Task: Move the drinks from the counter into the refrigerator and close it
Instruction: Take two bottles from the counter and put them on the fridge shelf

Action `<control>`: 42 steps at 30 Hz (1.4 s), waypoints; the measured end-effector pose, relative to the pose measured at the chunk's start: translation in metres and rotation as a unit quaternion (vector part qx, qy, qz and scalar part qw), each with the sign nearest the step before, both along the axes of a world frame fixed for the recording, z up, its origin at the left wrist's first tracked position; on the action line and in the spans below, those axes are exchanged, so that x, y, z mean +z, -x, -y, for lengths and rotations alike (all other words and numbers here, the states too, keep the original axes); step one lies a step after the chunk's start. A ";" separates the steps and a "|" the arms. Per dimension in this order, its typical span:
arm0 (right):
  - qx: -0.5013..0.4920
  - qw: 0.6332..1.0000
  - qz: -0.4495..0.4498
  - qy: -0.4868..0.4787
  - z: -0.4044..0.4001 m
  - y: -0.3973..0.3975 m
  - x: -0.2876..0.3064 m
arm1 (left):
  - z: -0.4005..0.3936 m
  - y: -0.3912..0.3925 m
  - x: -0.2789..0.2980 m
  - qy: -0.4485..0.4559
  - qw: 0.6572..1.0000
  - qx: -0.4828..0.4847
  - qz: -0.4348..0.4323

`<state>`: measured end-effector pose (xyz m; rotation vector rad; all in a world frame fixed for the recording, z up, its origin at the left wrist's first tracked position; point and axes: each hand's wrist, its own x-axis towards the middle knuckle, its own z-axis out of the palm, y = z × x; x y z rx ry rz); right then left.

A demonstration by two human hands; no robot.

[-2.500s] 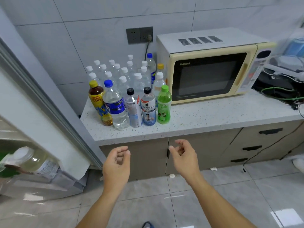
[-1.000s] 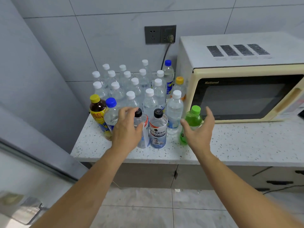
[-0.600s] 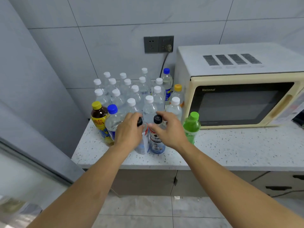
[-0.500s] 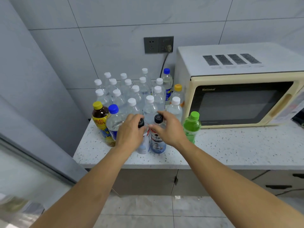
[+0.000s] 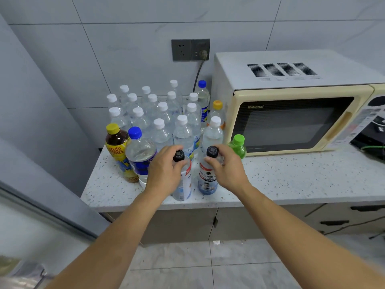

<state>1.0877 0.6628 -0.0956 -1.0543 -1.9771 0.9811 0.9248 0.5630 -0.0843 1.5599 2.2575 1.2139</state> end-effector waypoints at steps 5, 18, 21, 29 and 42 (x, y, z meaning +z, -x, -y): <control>-0.007 0.998 -0.051 0.027 0.004 -0.009 -0.014 | 0.012 -0.002 -0.023 -0.018 0.999 0.006 0.043; -0.066 0.983 -0.058 0.163 0.016 0.005 -0.065 | 0.008 0.005 -0.088 0.021 0.954 -0.003 0.298; -0.079 0.981 -0.069 0.166 0.013 0.011 -0.070 | 0.002 0.010 -0.099 0.054 0.945 -0.008 0.321; -0.092 0.977 -0.102 0.165 0.028 0.003 -0.069 | 0.005 0.006 -0.102 0.035 0.936 0.002 0.349; -0.044 0.956 -0.207 0.202 0.065 -0.053 -0.027 | 0.048 -0.041 -0.058 0.004 0.840 -0.046 0.540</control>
